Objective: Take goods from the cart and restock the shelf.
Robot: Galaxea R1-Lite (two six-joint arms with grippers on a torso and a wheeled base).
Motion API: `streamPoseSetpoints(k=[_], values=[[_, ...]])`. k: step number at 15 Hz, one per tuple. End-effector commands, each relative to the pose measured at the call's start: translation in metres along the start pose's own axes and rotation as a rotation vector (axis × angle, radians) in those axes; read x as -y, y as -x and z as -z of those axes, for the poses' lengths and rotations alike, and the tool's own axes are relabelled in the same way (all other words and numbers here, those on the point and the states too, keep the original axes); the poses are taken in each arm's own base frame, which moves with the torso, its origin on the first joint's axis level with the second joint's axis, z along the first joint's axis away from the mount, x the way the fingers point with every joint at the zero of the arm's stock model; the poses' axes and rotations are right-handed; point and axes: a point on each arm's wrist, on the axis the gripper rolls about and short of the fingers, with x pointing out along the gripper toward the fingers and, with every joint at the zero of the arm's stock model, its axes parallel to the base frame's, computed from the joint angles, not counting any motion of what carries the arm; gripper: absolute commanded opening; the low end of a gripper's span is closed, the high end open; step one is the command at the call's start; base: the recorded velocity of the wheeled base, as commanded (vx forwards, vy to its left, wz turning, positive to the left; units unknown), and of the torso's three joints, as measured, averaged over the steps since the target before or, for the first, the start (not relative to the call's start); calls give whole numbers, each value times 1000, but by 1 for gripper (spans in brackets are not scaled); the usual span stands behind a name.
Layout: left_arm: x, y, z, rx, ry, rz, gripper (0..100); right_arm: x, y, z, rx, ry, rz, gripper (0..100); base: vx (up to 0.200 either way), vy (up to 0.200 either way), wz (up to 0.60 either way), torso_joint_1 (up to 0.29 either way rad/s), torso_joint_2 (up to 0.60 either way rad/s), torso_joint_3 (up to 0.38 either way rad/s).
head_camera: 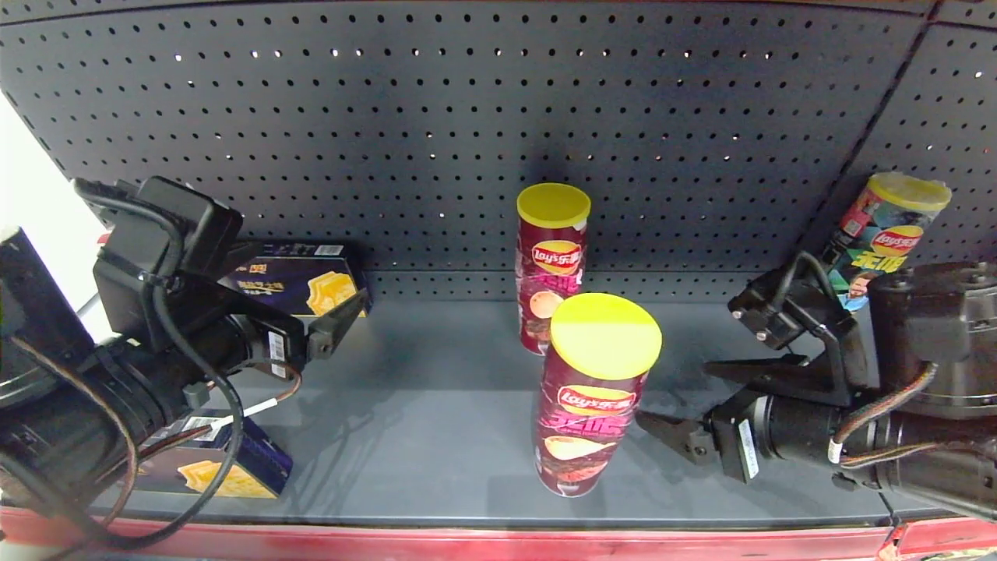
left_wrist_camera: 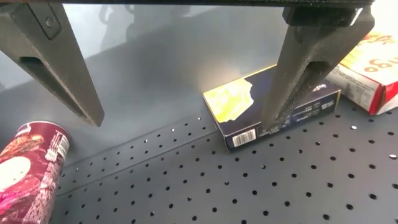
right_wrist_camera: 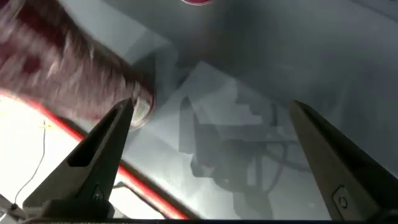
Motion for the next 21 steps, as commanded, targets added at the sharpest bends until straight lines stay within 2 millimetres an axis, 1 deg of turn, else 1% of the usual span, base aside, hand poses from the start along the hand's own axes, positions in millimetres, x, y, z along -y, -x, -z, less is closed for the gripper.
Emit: streamPoseSetpoints(k=[1,4,8,10,13,18,21], values=[[1,-3,2,-8,-3,2,100,-2,-11,1,-26,6,-3,100,0,0,0,0,0,0],[1,-3,2,-9,-3,4,100,-9,-17,1,-34,16,-23,100,0,0,0,0,0,0],[2,-6,2,-9,-4,4,100,-11,-24,0,-44,21,-26,100,0,0,0,0,0,0],[1,-6,1,-8,-4,2,100,-10,-21,2,-44,20,-23,100,0,0,0,0,0,0],[1,-6,1,-7,-4,4,100,-8,-7,11,-50,22,-27,100,0,0,0,0,0,0],[2,-6,2,-9,-6,3,100,-15,-11,7,-45,32,-49,100,0,0,0,0,0,0],[1,-7,1,-8,-6,2,100,-17,-18,3,-45,34,-52,100,0,0,0,0,0,0]])
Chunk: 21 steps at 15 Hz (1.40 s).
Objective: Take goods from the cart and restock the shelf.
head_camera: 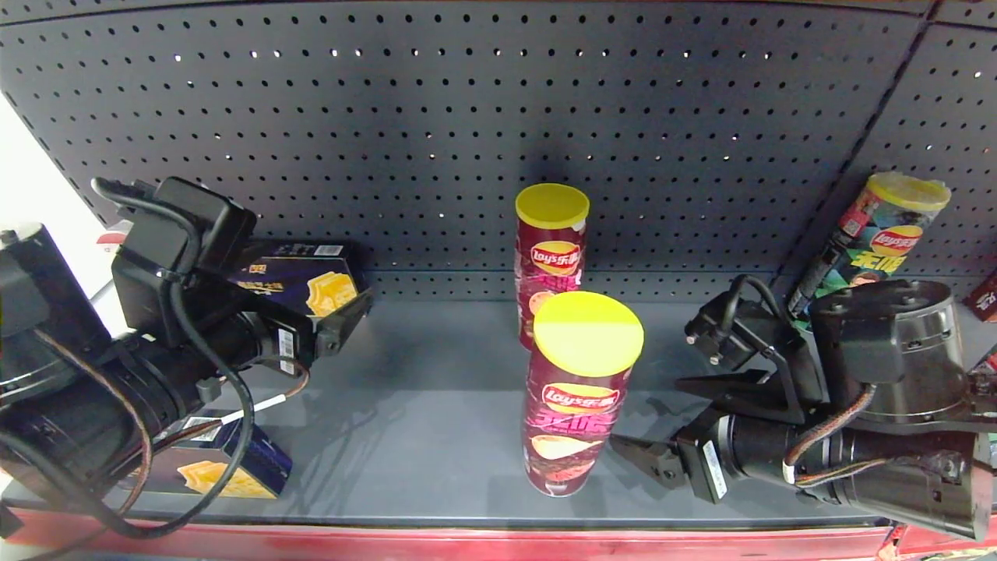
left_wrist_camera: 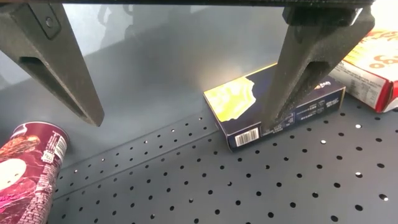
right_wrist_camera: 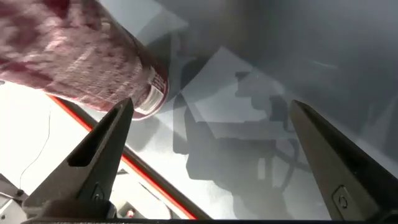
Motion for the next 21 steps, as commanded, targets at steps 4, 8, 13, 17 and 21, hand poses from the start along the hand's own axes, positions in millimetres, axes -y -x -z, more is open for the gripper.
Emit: streamPoseSetpoints(k=[4,8,13,17,21], values=[[0,-1,1,-3,0,0,100,-3,-7,-3,-2,5,-7,100,0,0,0,0,0,0],[0,-1,1,-3,0,0,100,-4,-7,-3,-3,7,-11,100,0,0,0,0,0,0],[-1,3,0,1,2,-2,100,5,15,-9,61,-14,31,100,0,0,0,0,0,0],[-9,21,-13,62,19,-27,100,17,91,-5,252,-47,68,100,0,0,0,0,0,0],[-12,47,-13,106,24,-38,100,19,158,48,387,-53,20,100,0,0,0,0,0,0]])
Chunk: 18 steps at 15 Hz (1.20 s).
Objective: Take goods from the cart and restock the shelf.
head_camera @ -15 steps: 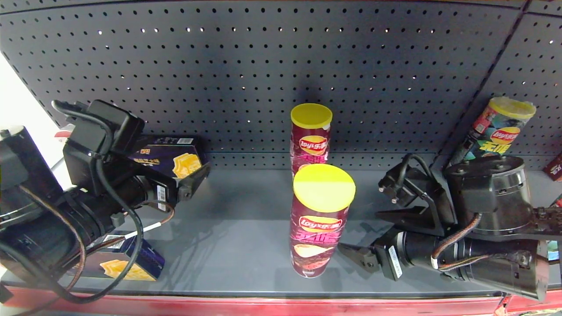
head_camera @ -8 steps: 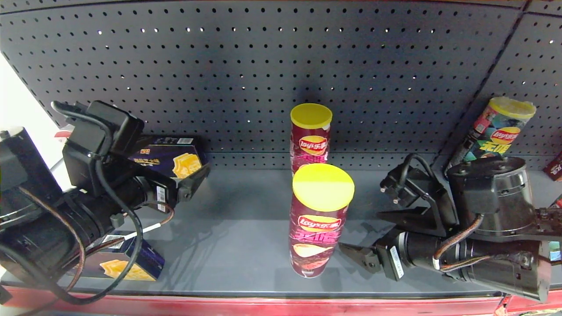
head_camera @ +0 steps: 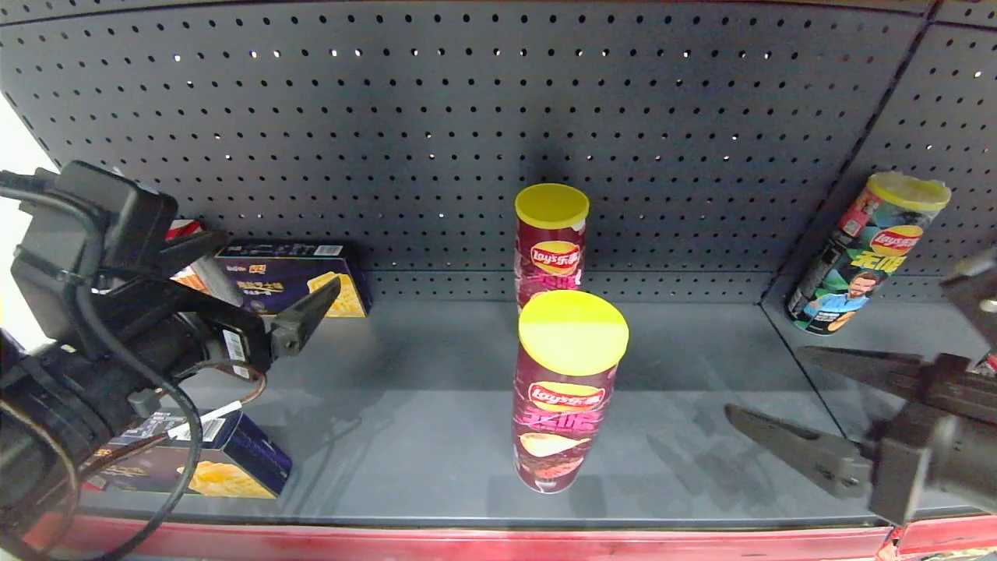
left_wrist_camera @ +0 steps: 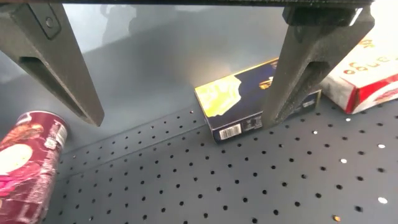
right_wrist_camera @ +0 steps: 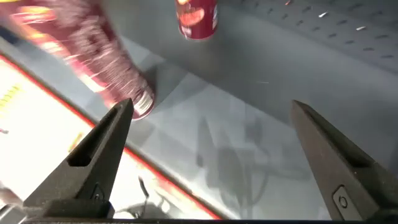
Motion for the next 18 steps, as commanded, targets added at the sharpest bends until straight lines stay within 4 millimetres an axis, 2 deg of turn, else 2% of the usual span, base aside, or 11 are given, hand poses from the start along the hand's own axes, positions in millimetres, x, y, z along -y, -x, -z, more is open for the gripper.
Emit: streamPoseSetpoints(k=[1,4,6,7,8,10,12,14,16,18], values=[[-1,25,-3,42,6,8,100,12,84,41,169,-22,-28,100,0,0,0,0,0,0],[-5,46,-2,66,7,2,100,18,117,101,212,-30,-30,100,0,0,0,0,0,0],[-6,51,-3,77,5,-8,100,19,124,141,177,-27,-9,100,0,0,0,0,0,0],[-6,52,-3,75,5,-14,100,19,125,150,159,-25,-4,100,0,0,0,0,0,0],[-6,54,-2,71,-2,-22,100,20,128,167,106,-23,41,100,0,0,0,0,0,0],[-6,54,-2,71,-10,-24,100,19,129,178,41,-31,123,100,0,0,0,0,0,0],[-6,54,2,57,-12,-23,100,18,126,177,-11,-64,308,100,0,0,0,0,0,0],[-3,57,12,29,-18,-10,100,16,125,176,-45,-125,576,100,0,0,0,0,0,0],[1,62,27,-19,-29,8,100,11,131,178,32,-152,740,100,0,0,0,0,0,0],[2,69,34,-18,-30,13,100,4,136,181,158,-130,698,100,0,0,0,0,0,0]])
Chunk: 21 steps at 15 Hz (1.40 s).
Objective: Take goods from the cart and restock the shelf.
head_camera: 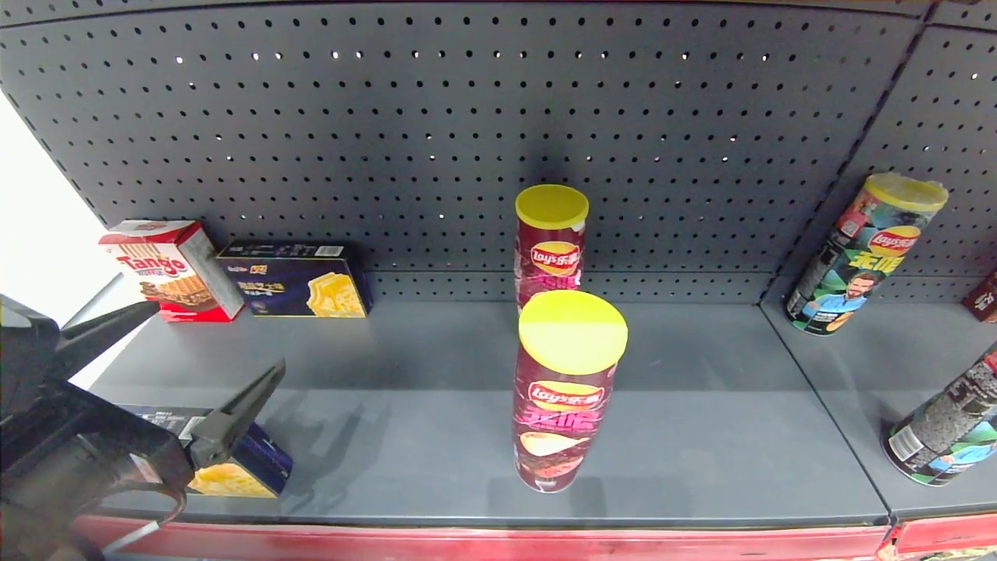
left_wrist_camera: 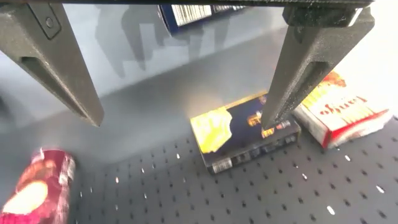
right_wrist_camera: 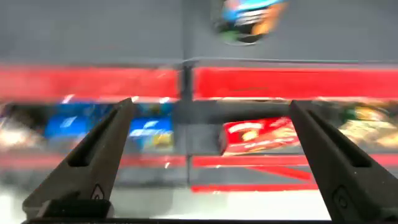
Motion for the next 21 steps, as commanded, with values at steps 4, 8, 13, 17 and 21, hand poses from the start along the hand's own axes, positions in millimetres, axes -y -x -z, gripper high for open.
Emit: streamPoseSetpoints(k=[4,8,13,17,21], values=[[0,15,0,32,12,13,100,-3,11,12,149,0,-73,100,0,0,0,0,0,0],[-7,34,-7,107,36,-16,100,-3,11,12,149,-5,-74,100,0,0,0,0,0,0],[-7,82,20,117,57,-1,100,-3,11,12,149,-5,-74,100,0,0,0,0,0,0],[-8,141,58,37,59,25,100,-3,11,12,149,-5,-74,100,0,0,0,0,0,0],[7,158,86,-49,134,-66,100,-3,11,12,149,-5,-74,100,0,0,0,0,0,0]])
